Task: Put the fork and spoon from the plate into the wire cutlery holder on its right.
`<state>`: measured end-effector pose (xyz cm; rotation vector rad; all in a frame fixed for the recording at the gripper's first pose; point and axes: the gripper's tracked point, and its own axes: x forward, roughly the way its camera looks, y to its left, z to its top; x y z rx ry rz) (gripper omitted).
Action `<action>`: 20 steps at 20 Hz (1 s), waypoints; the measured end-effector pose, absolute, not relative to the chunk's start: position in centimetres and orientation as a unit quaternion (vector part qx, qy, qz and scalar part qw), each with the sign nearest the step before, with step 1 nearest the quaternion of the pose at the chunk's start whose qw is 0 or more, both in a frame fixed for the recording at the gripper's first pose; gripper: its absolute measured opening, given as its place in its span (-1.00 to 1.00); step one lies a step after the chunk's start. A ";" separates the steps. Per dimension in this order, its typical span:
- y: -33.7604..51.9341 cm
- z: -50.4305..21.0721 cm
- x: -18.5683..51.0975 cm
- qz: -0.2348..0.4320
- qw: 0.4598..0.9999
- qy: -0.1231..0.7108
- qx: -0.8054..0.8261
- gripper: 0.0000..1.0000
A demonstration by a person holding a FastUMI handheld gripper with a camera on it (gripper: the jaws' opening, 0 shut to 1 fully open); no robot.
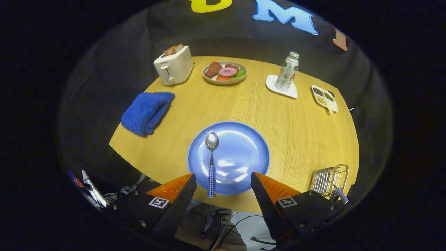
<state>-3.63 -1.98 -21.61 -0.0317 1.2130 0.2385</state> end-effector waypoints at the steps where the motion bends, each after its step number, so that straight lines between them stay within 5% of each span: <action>1: -1.6 -22.0 -3.6 0.113 0.812 0.573 -0.018 0.94; 12: -0.2 -27.9 -4.4 0.110 0.766 0.633 -0.021 0.86; 13: -0.4 -28.2 -4.2 0.107 0.765 0.634 -0.022 0.51; 15: -0.6 -28.6 -4.4 0.106 0.757 0.644 -0.029 0.20; 20: -0.4 -29.9 -4.2 0.118 0.741 0.660 -0.039 0.20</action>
